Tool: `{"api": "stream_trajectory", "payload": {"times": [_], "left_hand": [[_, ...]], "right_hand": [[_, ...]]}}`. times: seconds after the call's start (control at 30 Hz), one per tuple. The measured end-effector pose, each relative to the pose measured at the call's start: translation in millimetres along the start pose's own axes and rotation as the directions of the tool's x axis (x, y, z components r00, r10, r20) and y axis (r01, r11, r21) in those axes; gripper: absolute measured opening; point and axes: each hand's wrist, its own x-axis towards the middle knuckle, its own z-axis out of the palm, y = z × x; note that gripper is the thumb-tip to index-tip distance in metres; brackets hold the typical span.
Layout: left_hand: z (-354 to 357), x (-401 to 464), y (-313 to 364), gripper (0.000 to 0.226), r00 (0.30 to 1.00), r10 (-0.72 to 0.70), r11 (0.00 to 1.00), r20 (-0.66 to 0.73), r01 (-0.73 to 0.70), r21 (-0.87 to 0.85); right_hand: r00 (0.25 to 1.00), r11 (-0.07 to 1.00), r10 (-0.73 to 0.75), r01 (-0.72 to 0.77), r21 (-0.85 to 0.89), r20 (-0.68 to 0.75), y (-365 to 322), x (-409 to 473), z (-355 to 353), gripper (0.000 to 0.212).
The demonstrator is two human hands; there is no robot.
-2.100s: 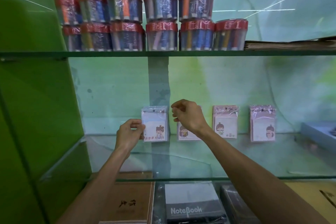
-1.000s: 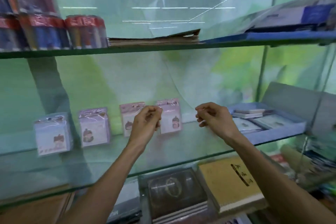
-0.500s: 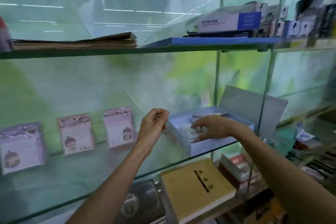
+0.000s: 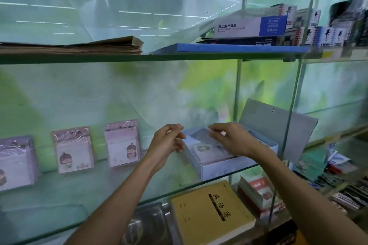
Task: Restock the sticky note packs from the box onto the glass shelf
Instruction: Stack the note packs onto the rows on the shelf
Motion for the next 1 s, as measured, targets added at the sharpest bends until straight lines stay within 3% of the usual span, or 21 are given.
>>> {"api": "stream_trajectory", "payload": {"times": [0.17,0.27,0.4,0.5,0.6,0.7,0.83,0.93,1.0], "left_hand": [[-2.9,0.9,5.7,0.039,0.972,-0.206,0.965,0.11,0.221,-0.143],[-5.1,0.6,9.5,0.052,0.952,-0.272,0.917,0.139,0.3,-0.262],[-14.7,1.7,13.2,0.053,0.953,-0.273,0.894,0.13,0.302,-0.33],[-24.2,1.6,13.1,0.035,0.982,-0.176,0.941,0.072,0.189,-0.282],[-35.2,-1.6,16.1,0.022,0.996,-0.085,0.966,-0.007,0.081,-0.246],[-48.4,-4.4,19.6,0.022,0.997,-0.026,0.967,-0.077,0.006,-0.254],[-61.4,-10.7,23.6,0.025,0.994,0.019,0.962,-0.107,-0.047,-0.269],[-69.2,-16.8,25.5,0.033,0.993,0.036,0.959,-0.111,-0.066,-0.275],[-73.9,-21.8,26.2,0.025,0.992,0.046,0.956,-0.114,-0.077,-0.284]], "right_hand": [[0.939,0.984,0.048,0.014,0.18,-0.339,-14.5,5.6,8.6,0.022],[0.891,0.97,-0.077,0.17,0.171,-0.448,-26.0,5.9,15.5,0.02],[0.858,0.936,-0.34,0.348,-0.053,-0.385,-24.6,5.4,29.9,0.024],[0.853,0.93,-0.366,0.343,-0.131,-0.372,-21.7,4.7,41.7,0.028],[0.884,0.967,-0.237,0.255,-0.009,-0.403,-26.4,3.6,48.9,0.036],[0.906,0.957,-0.014,0.135,0.258,-0.422,-39.6,2.2,47.2,0.032],[0.918,0.866,0.207,-0.012,0.5,-0.337,-53.4,7.5,47.5,0.024],[0.93,0.776,0.285,-0.08,0.625,-0.234,-66.5,15.1,52.5,0.02],[0.94,0.687,0.315,-0.128,0.715,-0.134,-79.9,19.8,57.1,0.02]]}}
